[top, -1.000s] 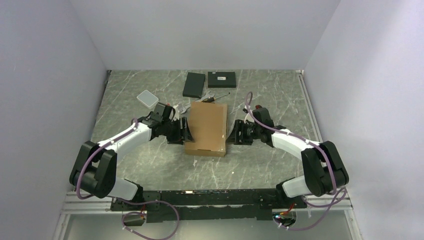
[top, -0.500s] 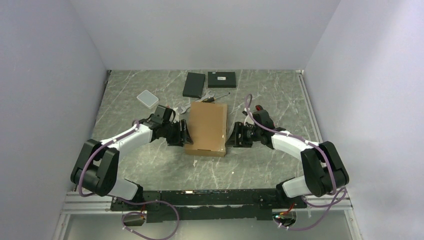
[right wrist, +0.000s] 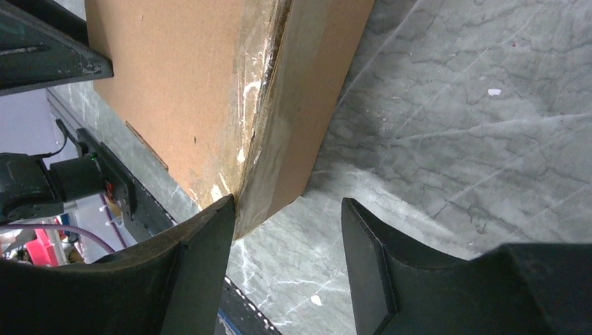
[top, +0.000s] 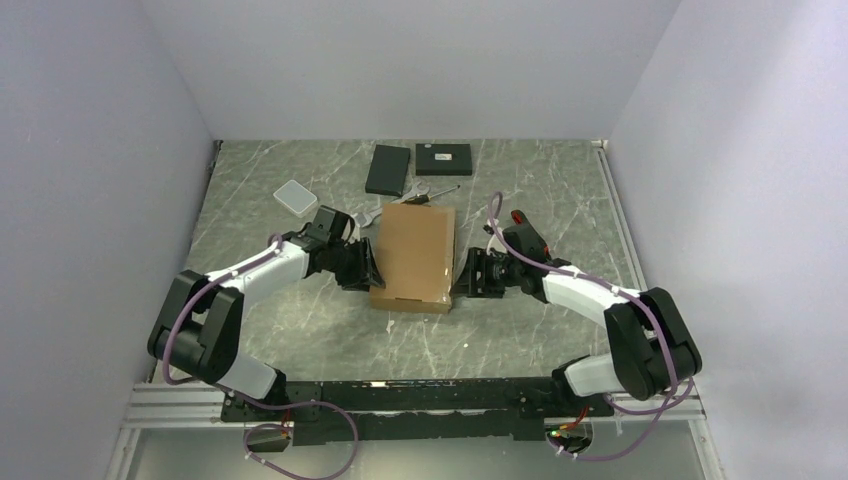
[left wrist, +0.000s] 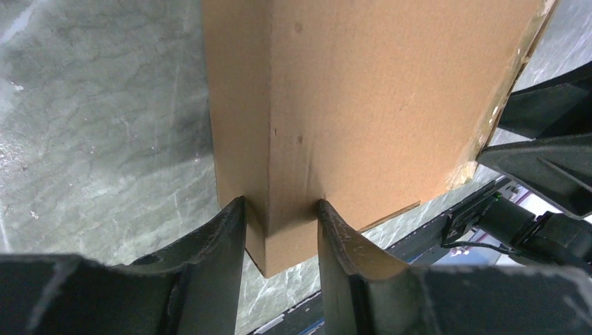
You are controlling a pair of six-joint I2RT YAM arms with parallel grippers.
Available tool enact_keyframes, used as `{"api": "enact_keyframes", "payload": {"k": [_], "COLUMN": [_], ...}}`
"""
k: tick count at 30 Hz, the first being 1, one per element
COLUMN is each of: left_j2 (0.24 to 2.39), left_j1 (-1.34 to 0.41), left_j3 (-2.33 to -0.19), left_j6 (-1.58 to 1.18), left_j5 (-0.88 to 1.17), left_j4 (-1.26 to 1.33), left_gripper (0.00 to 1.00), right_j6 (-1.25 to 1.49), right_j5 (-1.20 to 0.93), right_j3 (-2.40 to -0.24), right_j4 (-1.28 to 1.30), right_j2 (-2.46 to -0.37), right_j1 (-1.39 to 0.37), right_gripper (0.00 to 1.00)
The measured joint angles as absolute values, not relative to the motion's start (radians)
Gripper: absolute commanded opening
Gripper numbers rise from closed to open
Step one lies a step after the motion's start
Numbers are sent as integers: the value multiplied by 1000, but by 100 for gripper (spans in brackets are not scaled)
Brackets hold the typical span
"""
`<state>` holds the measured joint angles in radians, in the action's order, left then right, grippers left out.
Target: Unpack the express box
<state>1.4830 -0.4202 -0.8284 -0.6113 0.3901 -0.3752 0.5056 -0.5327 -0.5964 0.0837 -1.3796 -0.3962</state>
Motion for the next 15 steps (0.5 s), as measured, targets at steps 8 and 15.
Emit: {"api": "enact_keyframes", "payload": {"k": [8, 15], "left_j2": [1505, 1500], "left_j1": [-420, -421], "left_j3": [-849, -849], "left_j6": [-630, -643], "left_j5": [387, 373], "left_j4": [-391, -393], "left_gripper": [37, 37], "right_j6": [525, 530], "right_j5": [-522, -475], "right_j3": [-548, -529], "right_j4": [43, 60], "right_j2": [-1341, -1307], "right_j1": [-396, -397], "right_gripper": [57, 51]}}
